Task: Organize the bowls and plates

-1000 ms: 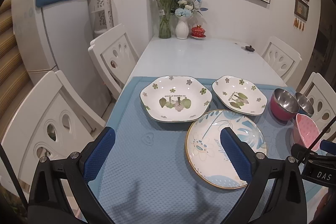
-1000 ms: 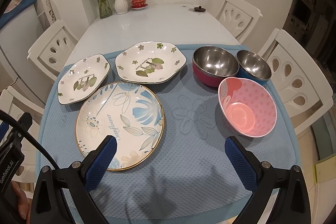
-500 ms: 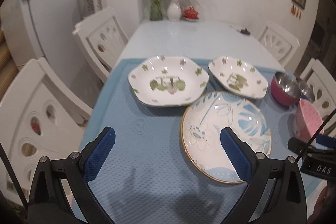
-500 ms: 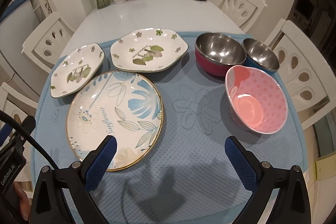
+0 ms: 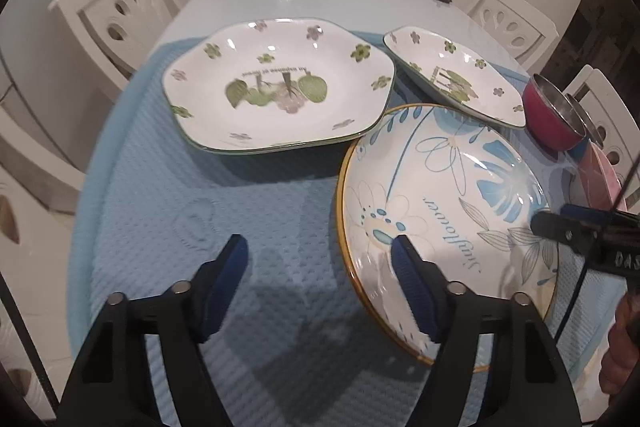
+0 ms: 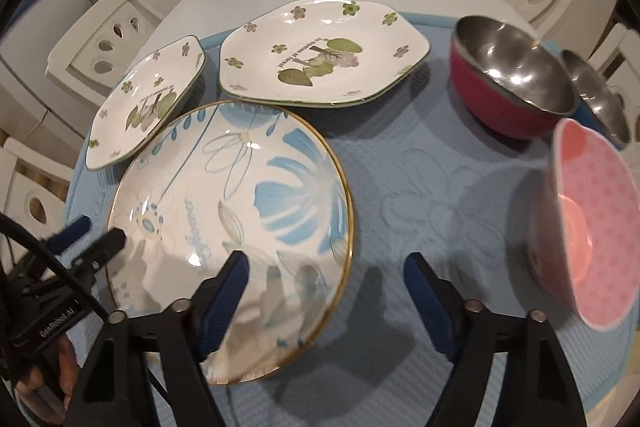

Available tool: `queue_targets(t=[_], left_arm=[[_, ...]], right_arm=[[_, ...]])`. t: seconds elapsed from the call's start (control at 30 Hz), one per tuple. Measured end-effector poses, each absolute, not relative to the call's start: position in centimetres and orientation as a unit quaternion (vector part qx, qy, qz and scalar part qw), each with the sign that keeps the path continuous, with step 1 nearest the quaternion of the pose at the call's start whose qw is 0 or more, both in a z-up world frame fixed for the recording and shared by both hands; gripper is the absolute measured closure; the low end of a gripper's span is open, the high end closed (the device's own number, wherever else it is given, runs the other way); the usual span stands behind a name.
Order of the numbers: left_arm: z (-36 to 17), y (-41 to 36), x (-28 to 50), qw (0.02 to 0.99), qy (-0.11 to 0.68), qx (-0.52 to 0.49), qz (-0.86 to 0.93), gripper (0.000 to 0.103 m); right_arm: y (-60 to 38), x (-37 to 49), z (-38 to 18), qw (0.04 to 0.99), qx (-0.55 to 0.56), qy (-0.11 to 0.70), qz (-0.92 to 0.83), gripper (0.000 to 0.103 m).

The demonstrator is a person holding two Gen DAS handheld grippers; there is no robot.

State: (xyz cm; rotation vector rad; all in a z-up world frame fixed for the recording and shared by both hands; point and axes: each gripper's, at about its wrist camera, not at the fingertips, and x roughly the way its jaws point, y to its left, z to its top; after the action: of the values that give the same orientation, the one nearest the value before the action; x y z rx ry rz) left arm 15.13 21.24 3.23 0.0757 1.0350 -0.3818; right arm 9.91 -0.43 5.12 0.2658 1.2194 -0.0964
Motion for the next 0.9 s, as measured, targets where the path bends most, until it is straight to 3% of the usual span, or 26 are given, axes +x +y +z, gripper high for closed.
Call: queue_targets(t=[0.1,0.2,0.27,0.53,0.9], left_arm=[[2.8,20.9,15.6,0.847,0.493,0.037,-0.194,0.037],[2.1,20.7,16.2,0.836,0.507,0.021,-0.210,0.049],[2.0,20.6,16.3,0.837,0.504,0.023,-0.211,0.050],[1.8,19.5,16.9,0.828,0.504,0.010,-0.244,0.069],[2.4,18.6,15.1,0.830,0.525,-0.015,-0.186,0.069]], right_arm=[[-1.5,10.9,4.3,0.806,0.137,0.574,-0.044,0.041],[-2.2,11.8,3.4,0.803,0.151,0.576,-0.032,0.056],[-2.5,12.1,2.8,0.799,0.161,0.579,-0.020,0.064],[-1.8,12.6,2.6,0.805,0.153,0.573,0.013,0.068],[-0.9,11.6,2.9,0.791,0.175,0.585,-0.015,0.068]])
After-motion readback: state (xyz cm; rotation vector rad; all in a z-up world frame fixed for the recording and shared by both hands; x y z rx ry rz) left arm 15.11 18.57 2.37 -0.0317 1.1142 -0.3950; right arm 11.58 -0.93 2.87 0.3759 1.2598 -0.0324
